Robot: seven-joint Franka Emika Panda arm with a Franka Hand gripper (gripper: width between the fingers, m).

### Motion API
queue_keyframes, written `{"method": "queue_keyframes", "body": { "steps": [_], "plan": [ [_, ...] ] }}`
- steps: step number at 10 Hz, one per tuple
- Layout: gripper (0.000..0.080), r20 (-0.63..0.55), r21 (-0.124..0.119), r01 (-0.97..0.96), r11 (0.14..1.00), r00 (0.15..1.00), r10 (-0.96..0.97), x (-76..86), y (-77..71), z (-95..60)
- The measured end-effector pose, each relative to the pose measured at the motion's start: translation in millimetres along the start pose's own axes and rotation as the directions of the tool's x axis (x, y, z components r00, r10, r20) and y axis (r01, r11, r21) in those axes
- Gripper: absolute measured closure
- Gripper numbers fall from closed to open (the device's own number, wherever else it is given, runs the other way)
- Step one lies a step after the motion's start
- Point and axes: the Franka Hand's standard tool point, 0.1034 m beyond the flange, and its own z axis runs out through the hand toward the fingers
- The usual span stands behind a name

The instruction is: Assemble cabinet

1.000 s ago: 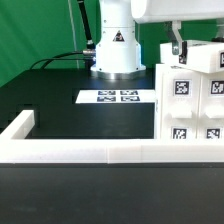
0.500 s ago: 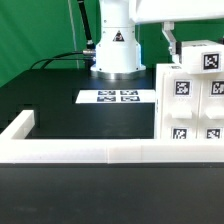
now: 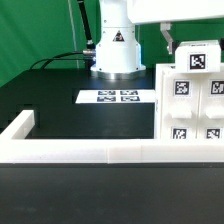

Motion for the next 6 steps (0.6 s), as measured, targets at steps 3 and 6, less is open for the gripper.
{"method": "queue_keyframes", "body": {
  "steps": [3,6],
  "plan": [
    [0.0243,0.004,-0.003,-0.286,0.958,0.958,0.286,-5.1,2.8,-1.5],
    [0.0243,0.015,-0.020,-0.535,0.844,0.844,0.536,-11.3,0.6,-2.0]
  ]
}}
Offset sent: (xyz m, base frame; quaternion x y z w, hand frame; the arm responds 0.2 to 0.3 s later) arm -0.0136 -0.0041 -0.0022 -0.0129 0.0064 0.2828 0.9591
